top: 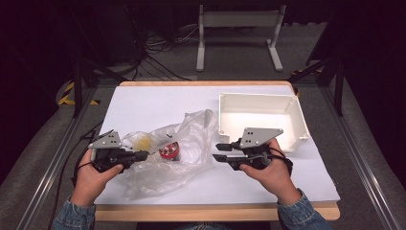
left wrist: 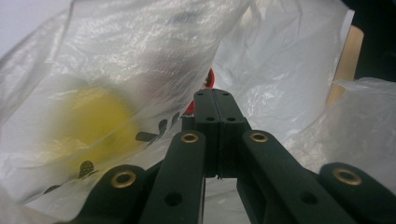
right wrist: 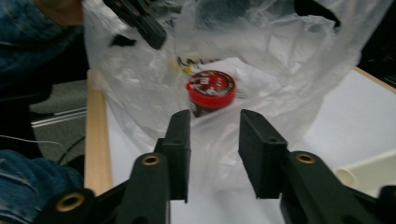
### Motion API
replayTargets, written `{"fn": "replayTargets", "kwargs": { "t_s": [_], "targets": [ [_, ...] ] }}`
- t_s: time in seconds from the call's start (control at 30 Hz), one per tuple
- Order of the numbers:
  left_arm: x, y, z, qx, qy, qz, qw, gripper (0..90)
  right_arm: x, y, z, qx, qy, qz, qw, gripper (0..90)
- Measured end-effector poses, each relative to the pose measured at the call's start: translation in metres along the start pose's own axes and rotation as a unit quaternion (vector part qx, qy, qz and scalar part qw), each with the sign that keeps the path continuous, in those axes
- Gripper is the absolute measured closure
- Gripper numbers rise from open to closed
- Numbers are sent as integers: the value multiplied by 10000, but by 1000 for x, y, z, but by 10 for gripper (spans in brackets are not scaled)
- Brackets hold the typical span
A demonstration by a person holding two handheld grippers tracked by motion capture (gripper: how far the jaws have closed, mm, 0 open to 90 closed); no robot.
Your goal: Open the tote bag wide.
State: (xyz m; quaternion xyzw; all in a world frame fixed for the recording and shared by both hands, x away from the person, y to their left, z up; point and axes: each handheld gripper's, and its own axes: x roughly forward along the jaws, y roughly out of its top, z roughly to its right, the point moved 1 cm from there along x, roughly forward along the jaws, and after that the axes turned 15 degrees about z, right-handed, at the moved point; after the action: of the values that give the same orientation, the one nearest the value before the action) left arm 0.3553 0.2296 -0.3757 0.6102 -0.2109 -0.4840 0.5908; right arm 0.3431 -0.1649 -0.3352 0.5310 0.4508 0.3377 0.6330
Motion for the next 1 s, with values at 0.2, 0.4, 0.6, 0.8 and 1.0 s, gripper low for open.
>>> {"fn": "replayTargets", "kwargs": {
  "t_s": [0.2,0.4,0.6,0.8,1.0],
  "targets": [
    [6,-5,-5,-90,56,-25,9999,885,20,1,-11,-94,271,127,9995,791],
    [6,-4,-4,-35,85,85,9999,879,43,5,-16,-185,404,232,9987,823],
    [8,-3,-3,13,61,103,9999,873,66,12,-14,-225,504,302,9980,860],
    [7,-2,-1,21,59,138,9999,878,89,23,-20,-445,629,246,9967,878],
    [8,0,0,49,36,173,9998,885,109,35,-21,-621,704,275,9952,887]
  ]
}}
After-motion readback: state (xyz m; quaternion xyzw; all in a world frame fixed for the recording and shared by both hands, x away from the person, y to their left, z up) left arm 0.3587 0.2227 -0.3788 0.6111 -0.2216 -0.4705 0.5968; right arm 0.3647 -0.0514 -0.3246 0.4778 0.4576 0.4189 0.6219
